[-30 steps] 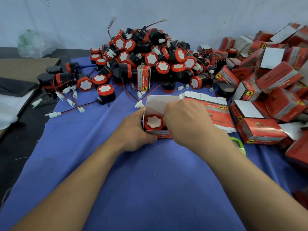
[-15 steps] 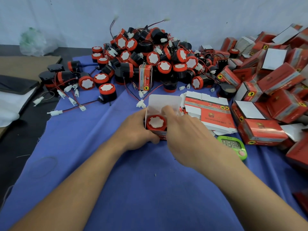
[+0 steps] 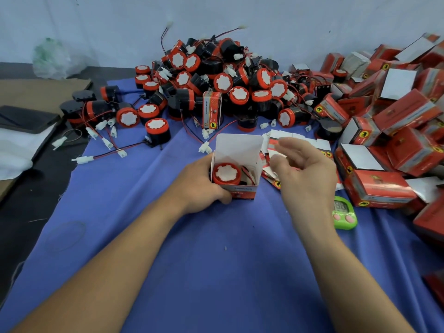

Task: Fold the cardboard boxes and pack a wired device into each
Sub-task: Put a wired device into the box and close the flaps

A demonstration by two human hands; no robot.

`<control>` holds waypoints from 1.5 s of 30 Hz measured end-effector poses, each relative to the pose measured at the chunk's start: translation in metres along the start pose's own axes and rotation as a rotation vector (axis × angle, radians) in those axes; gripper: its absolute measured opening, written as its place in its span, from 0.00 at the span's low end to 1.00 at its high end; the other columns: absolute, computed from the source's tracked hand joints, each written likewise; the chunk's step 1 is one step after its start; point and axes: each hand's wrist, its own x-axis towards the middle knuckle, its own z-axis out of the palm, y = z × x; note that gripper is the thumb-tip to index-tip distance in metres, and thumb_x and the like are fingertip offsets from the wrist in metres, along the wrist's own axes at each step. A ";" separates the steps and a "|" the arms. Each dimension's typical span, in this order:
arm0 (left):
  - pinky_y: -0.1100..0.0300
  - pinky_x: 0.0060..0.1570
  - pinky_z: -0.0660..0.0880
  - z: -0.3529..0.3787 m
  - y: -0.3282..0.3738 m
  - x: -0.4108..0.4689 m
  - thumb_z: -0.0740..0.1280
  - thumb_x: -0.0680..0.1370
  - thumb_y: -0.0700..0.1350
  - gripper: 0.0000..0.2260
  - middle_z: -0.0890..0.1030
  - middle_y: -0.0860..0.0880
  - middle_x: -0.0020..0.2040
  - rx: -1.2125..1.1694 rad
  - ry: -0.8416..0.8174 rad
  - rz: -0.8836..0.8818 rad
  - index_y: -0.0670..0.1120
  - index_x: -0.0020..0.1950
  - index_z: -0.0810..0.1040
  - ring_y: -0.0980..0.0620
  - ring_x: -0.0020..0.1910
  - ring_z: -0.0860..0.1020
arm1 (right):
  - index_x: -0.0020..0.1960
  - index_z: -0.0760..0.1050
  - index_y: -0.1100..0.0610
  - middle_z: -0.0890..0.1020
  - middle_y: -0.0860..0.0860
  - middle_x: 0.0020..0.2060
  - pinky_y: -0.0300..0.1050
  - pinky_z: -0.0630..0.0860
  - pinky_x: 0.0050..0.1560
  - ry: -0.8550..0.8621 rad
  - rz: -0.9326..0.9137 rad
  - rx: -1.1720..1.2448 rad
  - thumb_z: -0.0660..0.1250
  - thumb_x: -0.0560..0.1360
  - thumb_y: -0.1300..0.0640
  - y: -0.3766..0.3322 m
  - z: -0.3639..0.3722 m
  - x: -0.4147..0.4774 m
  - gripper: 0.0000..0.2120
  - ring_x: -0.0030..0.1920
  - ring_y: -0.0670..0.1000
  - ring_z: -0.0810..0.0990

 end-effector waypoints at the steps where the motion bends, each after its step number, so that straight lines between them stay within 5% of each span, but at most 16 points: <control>1: 0.63 0.41 0.72 0.000 0.000 -0.001 0.77 0.57 0.50 0.25 0.81 0.72 0.47 0.002 0.002 0.000 0.69 0.49 0.76 0.70 0.46 0.78 | 0.59 0.82 0.45 0.86 0.40 0.51 0.46 0.82 0.53 -0.027 0.063 0.020 0.70 0.75 0.55 0.005 0.003 0.003 0.14 0.50 0.42 0.85; 6: 0.61 0.42 0.74 0.000 0.001 -0.001 0.77 0.56 0.50 0.26 0.81 0.71 0.47 0.005 0.003 0.008 0.70 0.50 0.76 0.68 0.46 0.78 | 0.57 0.83 0.51 0.87 0.50 0.52 0.61 0.79 0.64 -0.334 0.334 0.250 0.65 0.77 0.49 0.015 0.025 0.009 0.13 0.56 0.53 0.85; 15: 0.52 0.50 0.80 -0.001 -0.001 -0.002 0.74 0.58 0.48 0.29 0.84 0.60 0.50 0.051 -0.039 0.035 0.61 0.59 0.78 0.57 0.50 0.82 | 0.58 0.83 0.51 0.87 0.50 0.51 0.62 0.82 0.57 -0.343 0.184 0.216 0.76 0.73 0.62 0.030 0.037 0.003 0.15 0.55 0.57 0.85; 21: 0.48 0.64 0.77 -0.015 0.001 -0.008 0.59 0.66 0.37 0.33 0.81 0.42 0.68 -0.672 -0.129 0.101 0.43 0.73 0.75 0.42 0.66 0.80 | 0.57 0.83 0.47 0.88 0.46 0.52 0.59 0.80 0.62 -0.357 0.158 0.189 0.68 0.79 0.62 0.034 0.037 0.003 0.12 0.55 0.51 0.85; 26: 0.57 0.58 0.79 -0.003 -0.006 -0.002 0.65 0.83 0.38 0.12 0.87 0.50 0.58 -0.448 -0.062 0.085 0.48 0.61 0.83 0.51 0.58 0.84 | 0.58 0.84 0.49 0.87 0.48 0.52 0.62 0.79 0.62 -0.370 0.144 0.140 0.60 0.82 0.63 0.034 0.034 0.005 0.16 0.56 0.54 0.84; 31: 0.57 0.56 0.81 0.002 -0.007 0.001 0.68 0.81 0.35 0.15 0.87 0.53 0.56 -0.371 -0.035 0.083 0.55 0.60 0.83 0.53 0.56 0.85 | 0.61 0.83 0.51 0.87 0.48 0.54 0.59 0.79 0.64 -0.502 0.239 0.198 0.60 0.83 0.65 0.033 0.024 0.016 0.17 0.57 0.52 0.86; 35: 0.61 0.50 0.82 0.003 -0.005 0.001 0.70 0.80 0.33 0.17 0.88 0.54 0.54 -0.422 0.014 0.097 0.54 0.59 0.82 0.53 0.54 0.86 | 0.59 0.84 0.49 0.88 0.44 0.49 0.57 0.82 0.57 -0.418 0.114 0.074 0.62 0.79 0.68 0.031 0.029 0.012 0.19 0.53 0.50 0.86; 40: 0.55 0.54 0.82 0.007 -0.006 0.000 0.74 0.76 0.32 0.19 0.88 0.51 0.54 -0.453 0.164 0.136 0.50 0.62 0.83 0.52 0.54 0.86 | 0.59 0.84 0.54 0.88 0.51 0.51 0.56 0.83 0.57 -0.411 0.125 0.279 0.61 0.77 0.74 0.032 0.027 0.012 0.22 0.54 0.54 0.87; 45: 0.63 0.45 0.81 0.009 -0.001 0.000 0.73 0.74 0.27 0.21 0.88 0.57 0.47 -0.502 0.153 0.175 0.55 0.41 0.89 0.58 0.49 0.86 | 0.41 0.88 0.54 0.88 0.53 0.51 0.49 0.80 0.55 -0.406 0.147 0.450 0.64 0.73 0.78 0.036 0.021 0.015 0.23 0.58 0.54 0.84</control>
